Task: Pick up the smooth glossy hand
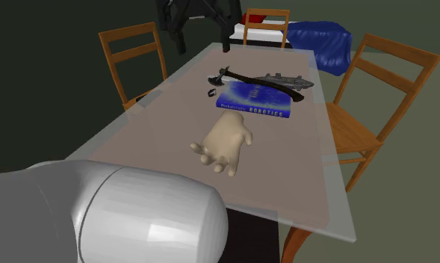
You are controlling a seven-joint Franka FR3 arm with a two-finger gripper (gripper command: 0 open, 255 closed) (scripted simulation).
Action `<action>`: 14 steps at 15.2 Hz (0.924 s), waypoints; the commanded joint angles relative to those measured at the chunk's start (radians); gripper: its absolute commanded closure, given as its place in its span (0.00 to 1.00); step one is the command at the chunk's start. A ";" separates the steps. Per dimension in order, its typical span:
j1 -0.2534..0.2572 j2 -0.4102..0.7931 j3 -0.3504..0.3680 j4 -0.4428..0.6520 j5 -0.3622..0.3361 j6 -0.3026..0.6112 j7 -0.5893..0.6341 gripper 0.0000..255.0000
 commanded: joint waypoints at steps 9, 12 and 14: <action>-0.010 0.182 -0.086 -0.093 -0.046 0.234 -0.087 0.00; -0.014 0.272 -0.116 -0.107 -0.058 0.322 -0.119 0.00; -0.016 0.337 -0.135 -0.109 -0.064 0.379 -0.141 0.00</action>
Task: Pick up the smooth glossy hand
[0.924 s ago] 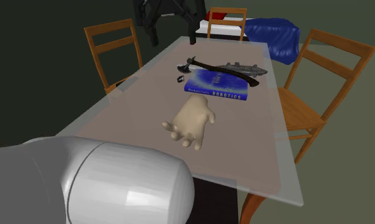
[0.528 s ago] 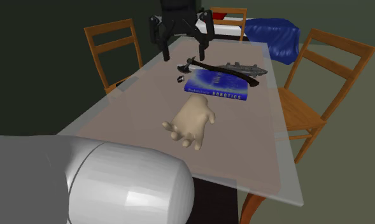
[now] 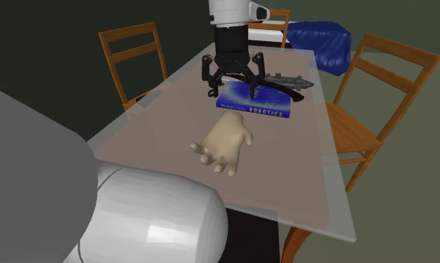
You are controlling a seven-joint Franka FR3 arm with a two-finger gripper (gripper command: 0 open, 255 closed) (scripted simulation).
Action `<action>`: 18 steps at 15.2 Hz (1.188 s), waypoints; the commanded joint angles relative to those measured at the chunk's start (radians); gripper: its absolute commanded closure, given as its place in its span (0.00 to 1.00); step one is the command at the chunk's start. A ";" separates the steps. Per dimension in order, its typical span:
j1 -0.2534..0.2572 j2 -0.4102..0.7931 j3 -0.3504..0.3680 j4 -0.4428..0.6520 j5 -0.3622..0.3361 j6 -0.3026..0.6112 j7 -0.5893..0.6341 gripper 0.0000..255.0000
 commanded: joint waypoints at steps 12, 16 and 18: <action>-0.014 0.491 -0.088 0.090 0.019 0.331 -0.155 0.00; -0.016 0.531 -0.088 0.074 0.023 0.386 -0.153 0.00; -0.017 0.552 -0.088 0.068 0.025 0.413 -0.152 0.00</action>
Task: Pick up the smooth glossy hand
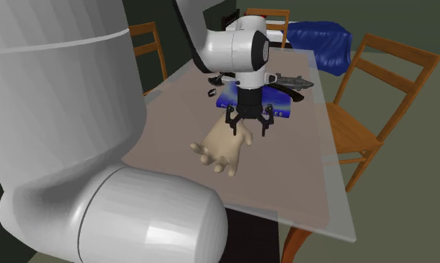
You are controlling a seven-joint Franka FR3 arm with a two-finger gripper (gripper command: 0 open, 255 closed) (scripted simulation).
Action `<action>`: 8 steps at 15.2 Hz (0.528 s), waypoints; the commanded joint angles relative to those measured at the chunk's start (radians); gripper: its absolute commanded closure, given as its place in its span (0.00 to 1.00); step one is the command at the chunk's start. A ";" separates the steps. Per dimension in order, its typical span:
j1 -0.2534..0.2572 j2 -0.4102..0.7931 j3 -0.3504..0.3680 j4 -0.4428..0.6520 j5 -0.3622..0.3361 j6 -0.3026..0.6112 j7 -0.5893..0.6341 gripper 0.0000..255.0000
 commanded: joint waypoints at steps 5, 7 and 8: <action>0.000 0.027 0.000 -0.013 0.002 0.040 0.003 1.00; -0.001 0.028 0.000 -0.012 0.002 0.039 0.002 1.00; -0.001 0.028 0.000 -0.012 0.002 0.039 0.002 1.00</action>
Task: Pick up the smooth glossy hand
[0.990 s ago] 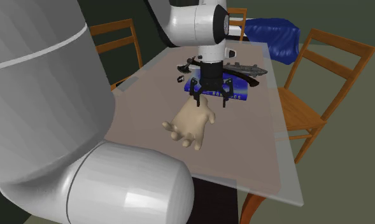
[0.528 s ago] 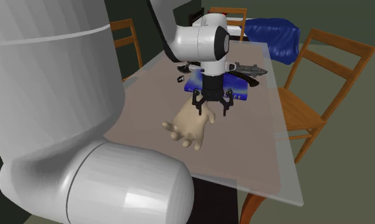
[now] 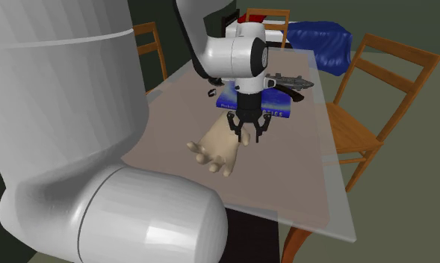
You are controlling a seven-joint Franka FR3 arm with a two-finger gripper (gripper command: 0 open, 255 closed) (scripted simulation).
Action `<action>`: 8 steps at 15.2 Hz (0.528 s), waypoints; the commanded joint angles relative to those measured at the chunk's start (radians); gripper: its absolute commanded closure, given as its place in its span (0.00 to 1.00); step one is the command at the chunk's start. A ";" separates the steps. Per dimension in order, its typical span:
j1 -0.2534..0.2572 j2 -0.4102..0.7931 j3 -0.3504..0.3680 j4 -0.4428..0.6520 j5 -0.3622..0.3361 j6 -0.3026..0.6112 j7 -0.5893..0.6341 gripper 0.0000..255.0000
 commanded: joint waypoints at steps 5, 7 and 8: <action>0.000 0.002 0.000 0.001 0.000 0.003 0.001 1.00; 0.000 -0.010 0.000 0.003 -0.001 -0.010 0.000 1.00; 0.001 -0.021 0.000 0.006 -0.002 -0.024 0.000 1.00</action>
